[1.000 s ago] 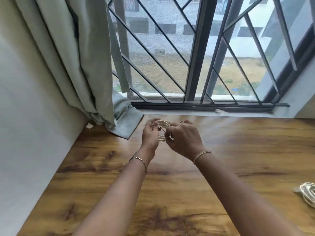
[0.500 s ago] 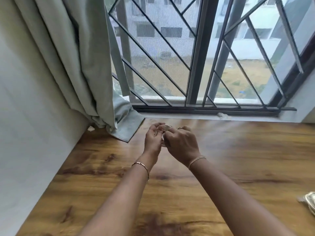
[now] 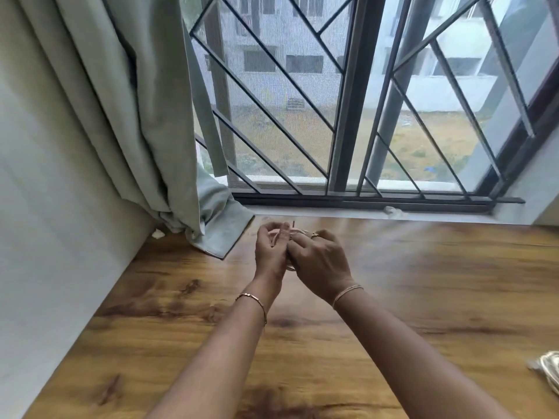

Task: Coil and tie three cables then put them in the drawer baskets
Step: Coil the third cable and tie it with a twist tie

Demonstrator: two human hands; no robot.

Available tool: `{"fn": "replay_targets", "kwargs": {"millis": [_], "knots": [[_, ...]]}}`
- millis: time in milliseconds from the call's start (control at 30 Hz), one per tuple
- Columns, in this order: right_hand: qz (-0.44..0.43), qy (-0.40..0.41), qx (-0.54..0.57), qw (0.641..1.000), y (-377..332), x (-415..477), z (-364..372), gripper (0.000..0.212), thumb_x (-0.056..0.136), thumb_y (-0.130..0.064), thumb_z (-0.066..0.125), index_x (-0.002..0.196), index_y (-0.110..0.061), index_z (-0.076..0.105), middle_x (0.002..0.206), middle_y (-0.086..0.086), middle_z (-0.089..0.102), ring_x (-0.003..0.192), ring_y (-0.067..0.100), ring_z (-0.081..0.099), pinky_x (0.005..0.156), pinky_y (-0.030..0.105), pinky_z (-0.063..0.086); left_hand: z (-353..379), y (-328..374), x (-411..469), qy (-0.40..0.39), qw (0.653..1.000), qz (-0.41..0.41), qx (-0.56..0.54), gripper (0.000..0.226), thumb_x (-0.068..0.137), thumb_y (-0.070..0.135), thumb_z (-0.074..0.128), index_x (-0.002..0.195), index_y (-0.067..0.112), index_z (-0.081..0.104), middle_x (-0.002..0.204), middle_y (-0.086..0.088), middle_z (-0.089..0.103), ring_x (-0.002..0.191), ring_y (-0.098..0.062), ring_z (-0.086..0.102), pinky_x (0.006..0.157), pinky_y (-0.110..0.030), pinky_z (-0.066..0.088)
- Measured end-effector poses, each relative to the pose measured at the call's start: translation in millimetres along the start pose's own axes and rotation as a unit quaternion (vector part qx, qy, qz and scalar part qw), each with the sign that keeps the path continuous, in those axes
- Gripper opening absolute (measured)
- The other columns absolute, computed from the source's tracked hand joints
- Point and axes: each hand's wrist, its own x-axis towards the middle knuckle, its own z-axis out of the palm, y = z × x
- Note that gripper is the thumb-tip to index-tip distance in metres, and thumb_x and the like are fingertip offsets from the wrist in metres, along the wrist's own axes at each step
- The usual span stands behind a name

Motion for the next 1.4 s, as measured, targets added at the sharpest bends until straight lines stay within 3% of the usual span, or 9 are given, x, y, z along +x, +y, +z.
{"fn": "replay_targets", "kwargs": {"millis": [200,333,500,633,733,833,1033,1233,1400], "knots": [[-0.025,0.044,-0.026,0.998,4,1,1,0.016,0.08,-0.013,0.054,0.08,-0.022,0.067,0.076,-0.005,0.066,0.063,0.018,0.061,0.07,0.033,0.041,0,-3,2,-0.027,0.998,-0.049,-0.036,0.035,0.095,0.022,0.057,0.123,0.001,0.052,0.11,-0.021,0.068,0.091,-0.029,0.066,0.065,-0.026,0.055],[-0.042,0.052,-0.017,0.998,9,0,5,0.01,0.077,-0.011,0.06,0.075,-0.019,0.064,0.073,-0.003,0.063,0.063,0.02,0.061,0.069,0.033,0.037,0,-5,3,-0.03,0.998,-0.054,-0.015,0.029,0.097,0.015,0.053,0.113,-0.009,0.061,0.102,-0.023,0.068,0.082,-0.024,0.064,0.062,-0.023,0.054],[-0.046,0.026,0.026,0.998,12,-1,8,0.01,0.076,-0.012,0.066,0.079,-0.021,0.065,0.082,-0.003,0.065,0.069,0.021,0.062,0.07,0.032,0.037,-4,-4,4,-0.032,0.998,-0.05,-0.009,0.026,0.096,0.012,0.053,0.105,-0.01,0.064,0.11,-0.034,0.063,0.09,-0.032,0.062,0.083,-0.041,0.05],[0.038,0.032,0.111,0.993,6,-2,6,0.003,0.083,-0.019,0.067,0.083,-0.021,0.068,0.083,-0.003,0.068,0.068,0.022,0.063,0.067,0.033,0.044,-8,-1,8,-0.002,0.999,-0.039,-0.031,0.024,0.096,0.005,0.052,0.082,0.014,0.07,0.077,-0.009,0.068,0.063,-0.014,0.059,0.061,-0.025,0.048],[0.119,0.046,0.196,0.972,-1,0,4,0.01,0.088,-0.024,0.061,0.088,-0.018,0.069,0.083,-0.002,0.068,0.07,0.024,0.063,0.062,0.032,0.047,-9,-1,9,0.007,0.999,-0.032,-0.036,0.027,0.094,0.002,0.054,0.078,0.02,0.068,0.056,0.012,0.059,0.044,0.0,0.042,0.045,-0.013,0.036],[0.171,0.057,0.242,0.953,-3,2,6,0.01,0.085,-0.019,0.065,0.094,-0.02,0.071,0.088,-0.002,0.07,0.072,0.024,0.066,0.059,0.033,0.052,-9,-3,8,0.01,0.999,-0.033,-0.029,0.025,0.095,0.004,0.053,0.08,0.02,0.066,0.049,0.014,0.05,0.041,0.0,0.032,0.042,-0.013,0.029],[0.281,0.065,0.311,0.905,7,13,13,0.012,0.08,-0.014,0.071,0.089,-0.021,0.07,0.082,-0.003,0.073,0.074,0.017,0.069,0.065,0.038,0.056,-5,-4,7,0.03,0.999,-0.03,0.004,0.015,0.094,0.008,0.056,0.096,0.017,0.067,0.072,0.007,0.065,0.045,0.001,0.043,0.046,-0.014,0.034],[0.368,0.066,0.398,0.838,12,26,15,0.01,0.079,-0.007,0.071,0.083,-0.015,0.073,0.073,-0.007,0.07,0.067,0.003,0.066,0.07,0.022,0.054,4,1,1,0.002,1.0,0.003,0.029,0.021,0.095,0.007,0.053,0.112,0.0,0.063,0.08,-0.002,0.063,0.044,0.005,0.048,0.049,-0.007,0.037],[0.42,0.077,0.442,0.789,9,29,25,0.01,0.076,-0.008,0.073,0.084,-0.015,0.072,0.076,-0.005,0.072,0.072,0.005,0.069,0.073,0.025,0.058,2,2,1,0.003,1.0,0.01,0.025,0.021,0.095,0.004,0.052,0.113,-0.001,0.062,0.081,-0.001,0.062,0.047,0.007,0.051,0.05,-0.006,0.039]]}}
